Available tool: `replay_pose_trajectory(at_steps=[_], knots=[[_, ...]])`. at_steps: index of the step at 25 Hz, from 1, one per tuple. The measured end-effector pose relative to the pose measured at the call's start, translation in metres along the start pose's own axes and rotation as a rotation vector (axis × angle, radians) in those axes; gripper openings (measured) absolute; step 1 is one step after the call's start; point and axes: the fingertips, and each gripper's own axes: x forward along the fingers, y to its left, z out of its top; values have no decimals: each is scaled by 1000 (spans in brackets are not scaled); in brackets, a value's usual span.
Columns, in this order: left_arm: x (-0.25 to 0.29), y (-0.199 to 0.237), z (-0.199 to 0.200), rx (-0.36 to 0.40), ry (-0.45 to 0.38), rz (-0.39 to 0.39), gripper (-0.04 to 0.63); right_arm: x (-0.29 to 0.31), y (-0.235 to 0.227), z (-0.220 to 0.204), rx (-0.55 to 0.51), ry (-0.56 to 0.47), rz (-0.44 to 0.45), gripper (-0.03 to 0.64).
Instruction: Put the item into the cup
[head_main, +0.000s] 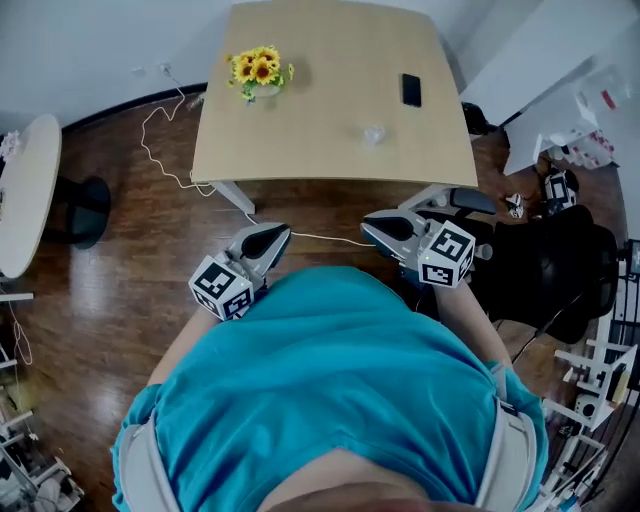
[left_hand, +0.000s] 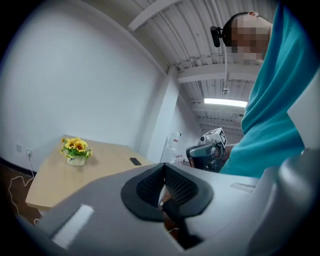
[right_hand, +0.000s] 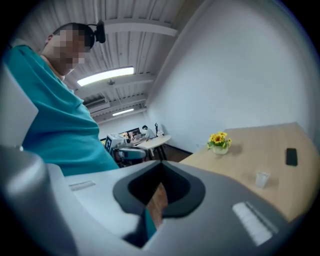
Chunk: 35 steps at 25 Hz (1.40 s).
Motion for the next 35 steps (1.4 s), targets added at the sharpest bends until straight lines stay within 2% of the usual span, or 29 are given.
replay_pose_trajectory(at_steps=[3,8,14,17,19,23,27,32,35], knots=[[1,-30,8,37,-15,-21,5,-30,18,7,-15,-36,-23,2],[13,-95,12,69,-48,14,5,-103,33,-15,-12,-89,-49,2],[44,-195,-34,12,-14,40,5,-199,61,-74,-86,-65,-73,2],[49,-241,-44,0,-12,38,5,-234,69,-97,-44,-67,-90,2],[39,-259,-42,20,-10,58,5,-247,80,-104,-16,-87,-95,2],[10,-263,-32,33,-48,123,5,-263,98,-102,-14,-156,-105,2],[-16,-252,-33,32,-71,147,5,-260,106,-96,-28,-198,-157,0],[-42,-244,-36,38,-71,119,5,-239,117,-87,3,-246,-190,0],[-49,-237,-43,3,-64,108,5,-223,121,-82,-20,-224,-197,0]])
